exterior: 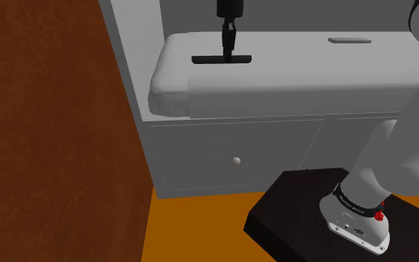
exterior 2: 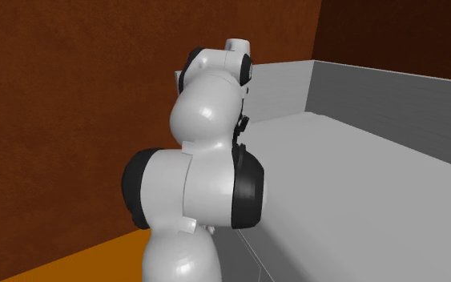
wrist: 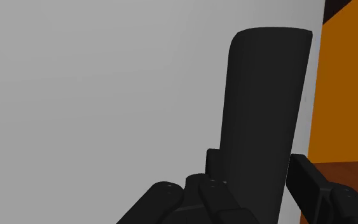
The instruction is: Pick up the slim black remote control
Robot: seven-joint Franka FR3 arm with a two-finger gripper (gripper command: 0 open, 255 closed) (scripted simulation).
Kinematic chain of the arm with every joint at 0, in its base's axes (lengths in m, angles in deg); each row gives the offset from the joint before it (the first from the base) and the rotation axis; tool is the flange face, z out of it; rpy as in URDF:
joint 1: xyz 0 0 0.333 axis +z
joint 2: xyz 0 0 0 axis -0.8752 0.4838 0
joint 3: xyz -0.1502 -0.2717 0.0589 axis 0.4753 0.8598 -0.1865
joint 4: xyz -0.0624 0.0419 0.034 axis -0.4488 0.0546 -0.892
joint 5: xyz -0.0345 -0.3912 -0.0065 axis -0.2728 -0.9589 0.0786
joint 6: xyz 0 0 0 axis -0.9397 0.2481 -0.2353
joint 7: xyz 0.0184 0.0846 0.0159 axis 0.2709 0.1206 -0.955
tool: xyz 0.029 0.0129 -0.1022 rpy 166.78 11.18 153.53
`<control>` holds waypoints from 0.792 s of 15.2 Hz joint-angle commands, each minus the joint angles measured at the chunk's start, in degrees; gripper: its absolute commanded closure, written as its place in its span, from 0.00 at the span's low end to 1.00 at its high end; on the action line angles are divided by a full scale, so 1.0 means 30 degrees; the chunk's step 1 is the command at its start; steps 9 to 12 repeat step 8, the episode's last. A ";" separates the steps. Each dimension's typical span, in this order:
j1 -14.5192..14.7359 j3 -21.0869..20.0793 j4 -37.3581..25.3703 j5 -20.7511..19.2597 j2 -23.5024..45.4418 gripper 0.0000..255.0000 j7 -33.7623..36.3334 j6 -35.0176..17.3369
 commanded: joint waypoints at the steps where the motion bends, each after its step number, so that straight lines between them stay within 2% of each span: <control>1: -0.0012 0.0012 -0.0740 0.0004 0.0185 1.00 0.0013 0.0557; 6: -0.0023 0.0019 -0.2984 0.0027 0.0881 1.00 0.0096 0.2103; 12: -0.0023 0.0020 -0.3054 0.0028 0.0904 1.00 0.0098 0.2151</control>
